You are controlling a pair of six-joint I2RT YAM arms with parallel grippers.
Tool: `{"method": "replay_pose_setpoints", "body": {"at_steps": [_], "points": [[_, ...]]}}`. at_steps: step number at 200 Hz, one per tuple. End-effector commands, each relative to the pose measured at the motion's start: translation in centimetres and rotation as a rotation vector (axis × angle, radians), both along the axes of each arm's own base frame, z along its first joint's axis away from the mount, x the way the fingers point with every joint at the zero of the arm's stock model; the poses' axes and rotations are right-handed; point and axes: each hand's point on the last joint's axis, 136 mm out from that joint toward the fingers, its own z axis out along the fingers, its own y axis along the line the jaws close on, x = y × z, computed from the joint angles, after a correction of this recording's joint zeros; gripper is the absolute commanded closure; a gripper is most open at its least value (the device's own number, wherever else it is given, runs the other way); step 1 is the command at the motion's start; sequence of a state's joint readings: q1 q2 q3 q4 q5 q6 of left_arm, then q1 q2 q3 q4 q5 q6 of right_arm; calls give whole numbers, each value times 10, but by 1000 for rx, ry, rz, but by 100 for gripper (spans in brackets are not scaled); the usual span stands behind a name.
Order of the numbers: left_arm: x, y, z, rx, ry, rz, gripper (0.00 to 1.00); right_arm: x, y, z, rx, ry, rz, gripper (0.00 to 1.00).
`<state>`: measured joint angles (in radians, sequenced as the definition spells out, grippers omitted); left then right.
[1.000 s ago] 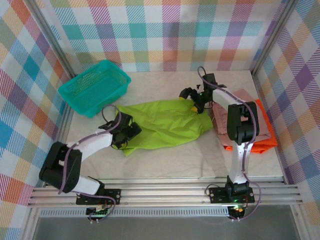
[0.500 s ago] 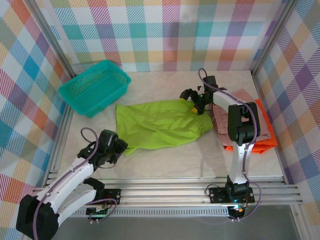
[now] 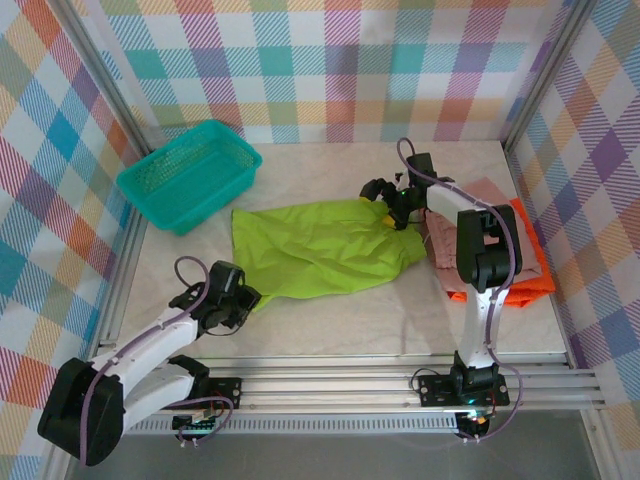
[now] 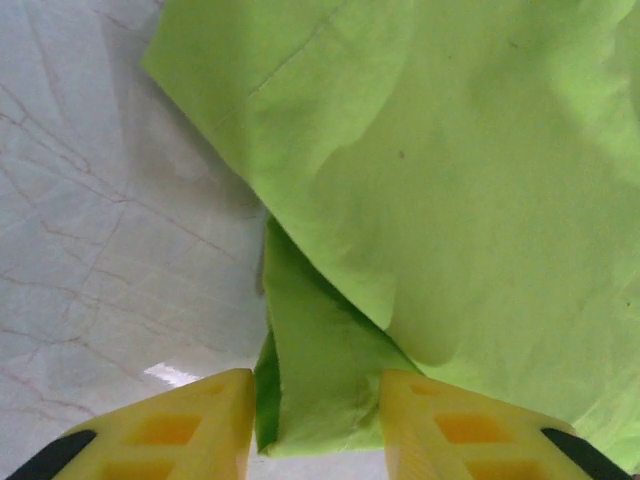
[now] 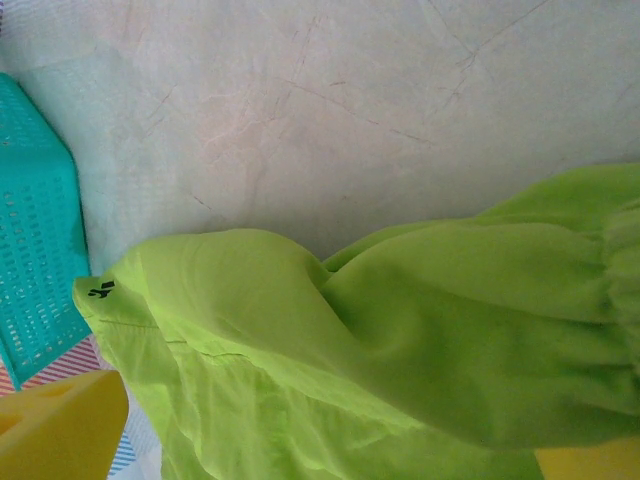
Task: Fold and stack the shorts
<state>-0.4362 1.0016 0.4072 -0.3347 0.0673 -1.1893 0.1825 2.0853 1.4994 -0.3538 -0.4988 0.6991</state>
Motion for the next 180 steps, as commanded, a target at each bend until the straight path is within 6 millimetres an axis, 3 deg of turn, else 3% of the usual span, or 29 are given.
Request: {"method": "replay_pose_setpoints", "body": {"at_steps": [1, 43, 111, 144, 170, 180], "points": [[12, -5, 9, -3, -52, -13, 68, -13, -3, -8, -2, 56, -9, 0], [16, 4, 15, 66, -70, -18, 100, -16, -5, -14, -6, 68, -11, 0], [-6, 77, 41, 379, -59, 47, 100, -17, -13, -29, -29, 102, -26, 0], [-21, 100, 33, 429, -24, 120, 100, -20, -14, -31, -28, 115, -32, 0], [-27, 114, 40, 466, -50, 164, 100, -21, -13, -30, -16, 116, -35, 0], [-28, 119, 46, 486, -66, 176, 90, -23, -11, -28, -3, 118, -34, 0]]}}
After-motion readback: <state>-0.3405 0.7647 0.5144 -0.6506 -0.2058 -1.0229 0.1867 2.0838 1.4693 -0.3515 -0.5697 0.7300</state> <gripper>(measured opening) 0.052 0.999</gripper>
